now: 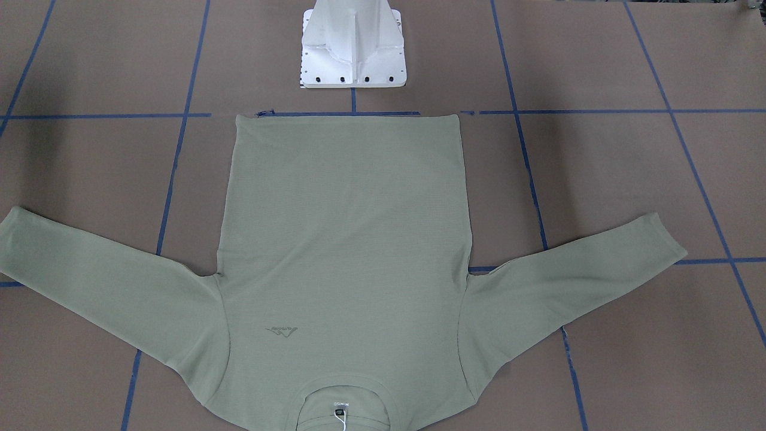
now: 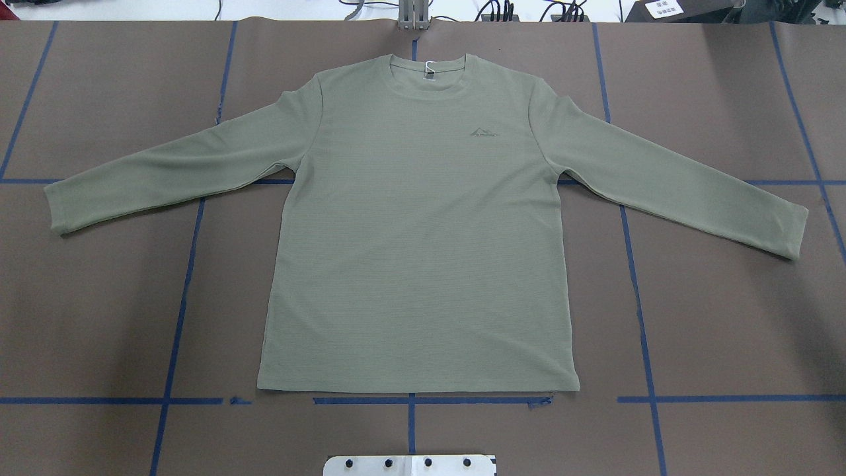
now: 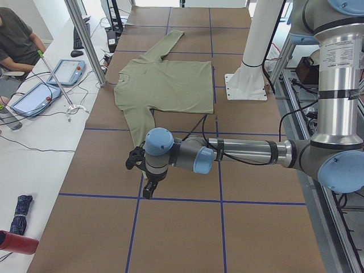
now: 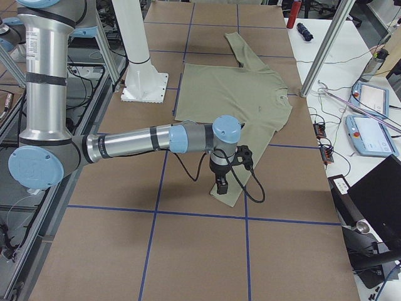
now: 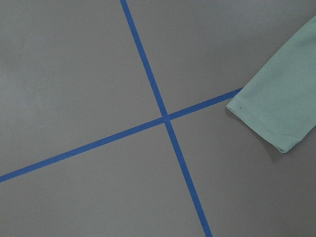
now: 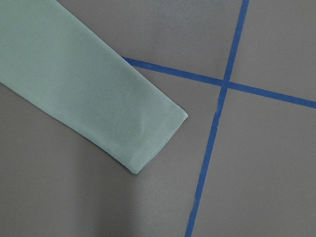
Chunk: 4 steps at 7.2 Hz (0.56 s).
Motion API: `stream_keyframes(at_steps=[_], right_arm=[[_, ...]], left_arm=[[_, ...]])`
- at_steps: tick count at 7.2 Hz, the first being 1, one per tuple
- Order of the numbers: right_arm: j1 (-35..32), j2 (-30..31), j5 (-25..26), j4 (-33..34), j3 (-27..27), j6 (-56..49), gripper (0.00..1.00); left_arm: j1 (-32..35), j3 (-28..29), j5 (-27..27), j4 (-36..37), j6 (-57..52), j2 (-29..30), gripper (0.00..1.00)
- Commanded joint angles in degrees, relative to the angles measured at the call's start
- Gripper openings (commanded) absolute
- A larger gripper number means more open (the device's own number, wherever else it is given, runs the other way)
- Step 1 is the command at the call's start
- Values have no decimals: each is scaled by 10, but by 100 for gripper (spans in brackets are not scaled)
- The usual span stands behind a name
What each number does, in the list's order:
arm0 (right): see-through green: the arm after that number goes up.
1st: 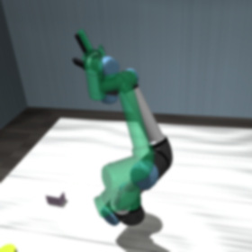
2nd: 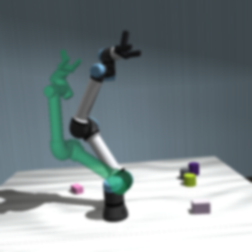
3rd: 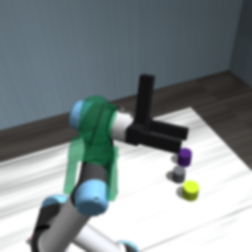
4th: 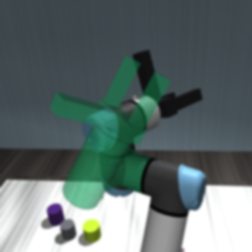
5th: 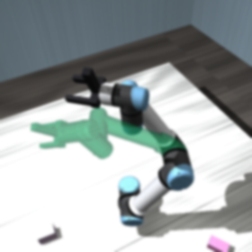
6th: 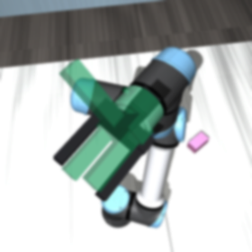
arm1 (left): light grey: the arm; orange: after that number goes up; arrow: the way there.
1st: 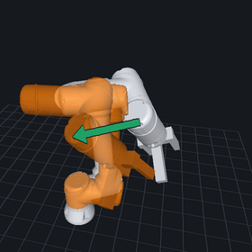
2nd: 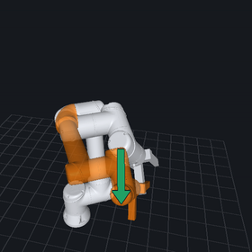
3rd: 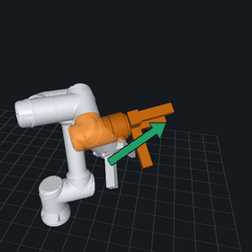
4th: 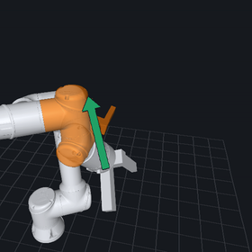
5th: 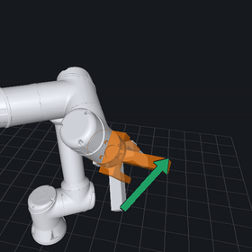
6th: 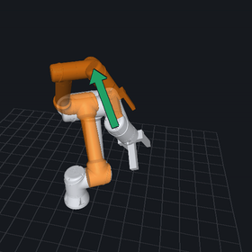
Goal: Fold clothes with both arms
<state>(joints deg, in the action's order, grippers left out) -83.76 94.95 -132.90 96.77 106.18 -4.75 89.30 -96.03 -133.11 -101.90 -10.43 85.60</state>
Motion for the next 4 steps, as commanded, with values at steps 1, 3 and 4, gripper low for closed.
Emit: stream_keyframes(at_steps=[1, 3, 4], right_arm=[[0, 3, 0, -1, -8, 0, 100], [0, 3, -2, -1, -7, -1, 100], [0, 3, -2, -1, -7, -5, 100]], left_arm=[[0, -5, -1, 1, 3, 1, 100], [1, -8, -1, 0, 3, 0, 100], [0, -8, -2, -4, 2, -10, 100]])
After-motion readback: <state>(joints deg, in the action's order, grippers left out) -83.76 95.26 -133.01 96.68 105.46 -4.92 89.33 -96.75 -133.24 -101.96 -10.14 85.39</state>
